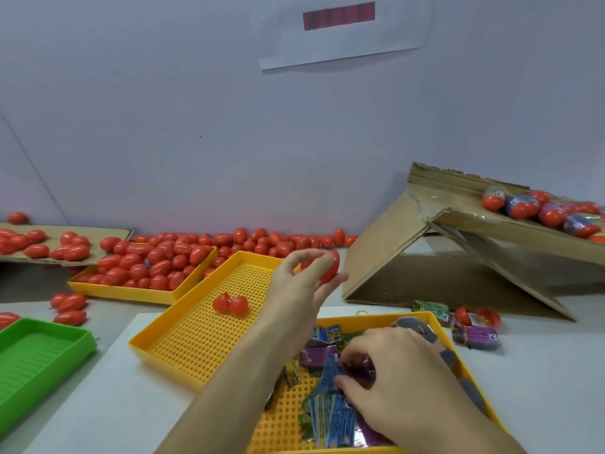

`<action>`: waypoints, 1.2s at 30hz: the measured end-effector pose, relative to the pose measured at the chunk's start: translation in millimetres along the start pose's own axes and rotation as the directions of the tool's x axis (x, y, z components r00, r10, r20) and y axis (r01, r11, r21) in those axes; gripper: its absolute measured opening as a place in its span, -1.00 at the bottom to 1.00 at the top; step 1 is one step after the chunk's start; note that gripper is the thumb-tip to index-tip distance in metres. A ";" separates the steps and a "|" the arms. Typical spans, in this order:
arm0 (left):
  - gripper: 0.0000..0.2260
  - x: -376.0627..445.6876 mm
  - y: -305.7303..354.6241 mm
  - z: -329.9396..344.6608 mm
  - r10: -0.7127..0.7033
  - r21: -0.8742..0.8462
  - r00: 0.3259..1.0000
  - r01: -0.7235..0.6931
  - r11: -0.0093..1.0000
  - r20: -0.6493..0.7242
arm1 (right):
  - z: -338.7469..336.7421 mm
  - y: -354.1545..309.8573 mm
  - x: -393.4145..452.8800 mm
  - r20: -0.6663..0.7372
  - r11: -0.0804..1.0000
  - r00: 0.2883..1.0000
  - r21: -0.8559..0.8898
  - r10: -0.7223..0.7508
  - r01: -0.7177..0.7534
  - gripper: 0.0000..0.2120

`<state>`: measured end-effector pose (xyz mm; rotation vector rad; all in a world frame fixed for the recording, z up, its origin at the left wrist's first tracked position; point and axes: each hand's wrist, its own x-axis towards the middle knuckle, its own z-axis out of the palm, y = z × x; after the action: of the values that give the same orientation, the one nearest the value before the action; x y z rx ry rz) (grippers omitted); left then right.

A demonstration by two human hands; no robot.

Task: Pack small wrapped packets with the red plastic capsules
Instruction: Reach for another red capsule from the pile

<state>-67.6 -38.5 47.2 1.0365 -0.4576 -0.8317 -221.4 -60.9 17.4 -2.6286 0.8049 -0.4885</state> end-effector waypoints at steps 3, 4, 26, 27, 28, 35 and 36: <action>-0.83 -21.1 -4.4 -12.4 -0.037 -0.088 0.999 0.035 0.996 -0.024 | -1.2 -0.1 -1.8 -0.044 0.999 0.998 0.021 0.043 -0.042 -0.70; -0.81 -26.3 -6.1 -15.7 -0.043 -0.089 0.999 0.040 0.995 -0.030 | -1.2 0.4 -1.6 -0.050 0.998 0.997 0.028 0.054 -0.053 -0.74; -0.82 -42.6 -25.2 -24.4 -0.021 0.145 1.000 0.021 0.989 0.003 | -14.7 16.8 7.0 -0.177 0.831 0.936 0.530 0.303 -0.168 -0.88; -0.80 -42.6 -25.3 -24.8 -0.022 0.153 1.000 0.021 0.988 0.004 | -15.1 17.0 7.0 -0.149 0.832 0.942 0.523 0.300 -0.182 -0.87; -0.79 -42.3 -24.9 -24.5 -0.025 0.151 1.000 0.024 0.988 0.006 | -15.9 17.6 7.1 -0.111 0.832 0.950 0.518 0.293 -0.196 -0.87; -0.81 -44.0 -24.8 -26.8 -0.008 0.211 0.999 0.001 0.978 0.032 | -24.7 22.7 6.8 -0.077 0.757 0.965 0.637 0.250 -0.145 -0.98; -0.85 -45.6 -23.9 -27.5 0.006 0.269 0.998 -0.023 0.963 0.062 | -24.8 22.7 6.7 -0.099 0.718 0.957 0.684 0.271 -0.132 -0.95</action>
<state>-86.1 6.7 15.3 1.2600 -0.6421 -0.8034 -237.2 -88.1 31.1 -1.8119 0.7738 -0.8065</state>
